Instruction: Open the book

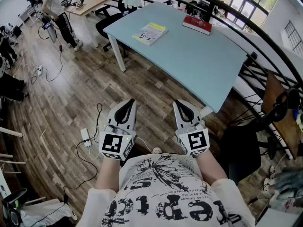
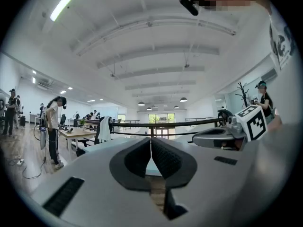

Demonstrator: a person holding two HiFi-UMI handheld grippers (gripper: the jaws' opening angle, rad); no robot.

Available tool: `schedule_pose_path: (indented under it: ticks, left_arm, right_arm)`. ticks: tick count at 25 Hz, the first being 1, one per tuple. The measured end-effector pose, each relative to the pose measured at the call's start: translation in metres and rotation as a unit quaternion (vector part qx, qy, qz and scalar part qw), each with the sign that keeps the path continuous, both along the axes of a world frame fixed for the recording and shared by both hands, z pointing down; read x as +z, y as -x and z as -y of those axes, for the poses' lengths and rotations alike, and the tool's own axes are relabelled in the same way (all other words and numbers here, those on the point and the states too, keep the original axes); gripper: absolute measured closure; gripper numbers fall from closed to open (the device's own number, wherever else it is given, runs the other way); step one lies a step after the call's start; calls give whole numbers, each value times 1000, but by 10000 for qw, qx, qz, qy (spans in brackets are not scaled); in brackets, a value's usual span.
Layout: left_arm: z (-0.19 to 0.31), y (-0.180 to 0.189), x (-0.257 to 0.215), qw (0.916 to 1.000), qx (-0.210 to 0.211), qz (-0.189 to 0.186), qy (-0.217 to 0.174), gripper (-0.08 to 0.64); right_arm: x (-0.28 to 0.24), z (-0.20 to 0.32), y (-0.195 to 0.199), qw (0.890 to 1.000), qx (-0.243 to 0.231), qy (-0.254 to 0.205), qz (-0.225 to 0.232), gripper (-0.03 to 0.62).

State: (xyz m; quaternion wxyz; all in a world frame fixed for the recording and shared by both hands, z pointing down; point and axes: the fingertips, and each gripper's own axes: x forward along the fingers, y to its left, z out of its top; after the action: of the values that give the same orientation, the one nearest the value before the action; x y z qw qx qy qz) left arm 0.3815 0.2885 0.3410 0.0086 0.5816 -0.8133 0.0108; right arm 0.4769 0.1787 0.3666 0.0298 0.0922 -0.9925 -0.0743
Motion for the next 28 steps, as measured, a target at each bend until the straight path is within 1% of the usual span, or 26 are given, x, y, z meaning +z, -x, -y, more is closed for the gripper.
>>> schedule_pose_path:
  ticks: [4,10,15,18,21,24,28]
  left_arm:
    - [6,2,2,10000,3,-24,4,538]
    - [9,15,5,10000,65,-66,-5,541]
    - [12,40,11,9998,123,-113,95,541]
    - [12,68,17,9995,189,-213,136,541]
    - [14,105,20,9991,263,-273,175,541]
    - [21,153,18,9985,407,-298,206,540]
    - [29,225,12,9970,666,-334,204,541]
  right_arm:
    - [3,4,3,10000,-16,42,-12,583]
    - [10,5,17,9999,-15,140,-48,583]
    - [9,4,44,9996,-80,265,52,581]
    - [16,5,73,9994,8,331,-32,581]
    - [19,8,107,9989,175,428,-100,581]
    - [18,13,151,9983,359,441,-158,581]
    - [14,20,214,9963,693,458,-202,581]
